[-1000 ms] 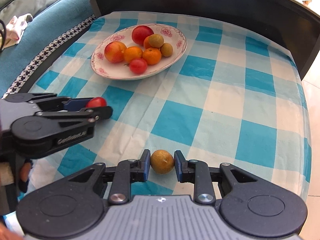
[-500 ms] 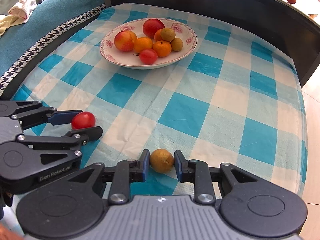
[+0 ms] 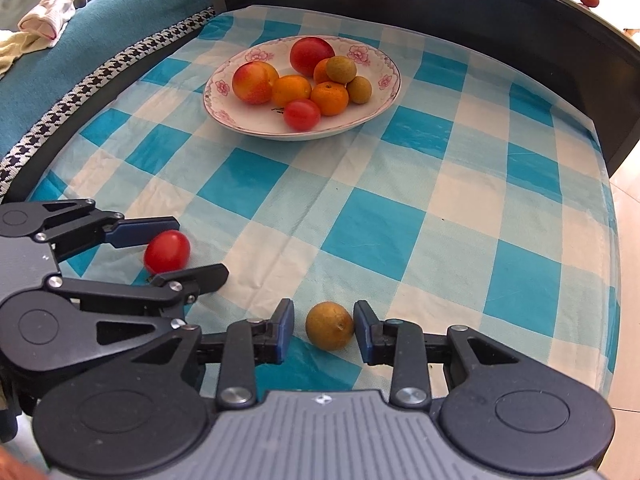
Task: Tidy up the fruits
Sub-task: 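Carry the tomato with the left tool while the right tool carries the brown fruit over the plate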
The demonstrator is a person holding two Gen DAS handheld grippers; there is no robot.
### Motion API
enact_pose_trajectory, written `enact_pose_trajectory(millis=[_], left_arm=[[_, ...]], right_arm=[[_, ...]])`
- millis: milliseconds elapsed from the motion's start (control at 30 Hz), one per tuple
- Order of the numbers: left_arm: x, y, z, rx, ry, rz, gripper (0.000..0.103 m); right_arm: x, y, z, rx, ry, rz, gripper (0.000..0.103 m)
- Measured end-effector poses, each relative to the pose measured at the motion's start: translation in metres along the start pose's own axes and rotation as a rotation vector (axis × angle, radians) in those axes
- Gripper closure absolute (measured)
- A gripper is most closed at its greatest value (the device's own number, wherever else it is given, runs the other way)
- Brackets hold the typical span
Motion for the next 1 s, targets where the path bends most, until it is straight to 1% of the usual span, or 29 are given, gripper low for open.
enact_pose_trajectory(millis=[33,67,133,300,567,1000], left_arm=[[0.001,0.0,0.0,0.003,-0.001,0.002,0.061],[0.002,0.0,0.0,0.007,-0.004,0.005,0.064],[0.004,0.001,-0.001,0.005,-0.005,0.005,0.065],[0.009,0.004,-0.006,-0.003,-0.009,-0.001,0.066],[0.018,0.012,-0.014,-0.013,-0.023,-0.031,0.066],[0.022,0.03,-0.007,0.014,-0.023,-0.07,0.066]], right_arm=[[0.0,0.0,0.0,0.003,-0.009,0.001,0.064],[0.0,0.0,0.0,0.003,-0.015,0.001,0.064],[0.001,-0.001,-0.001,-0.001,-0.012,0.003,0.064],[0.005,-0.002,0.001,0.002,-0.014,0.002,0.064],[0.015,0.005,0.003,-0.005,-0.014,-0.03,0.064],[0.019,0.023,0.001,-0.031,-0.015,-0.069,0.064]])
Point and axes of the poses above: each gripper's, at about its wrist camera, not at the fingertips, and x roughly against the way its jaws point, z to its left, y to its top, the point moved 5 cm from there along -x, roughly the way its jaws point, and after that the axes turned 6 degrees about x, right-handed, at the moved point
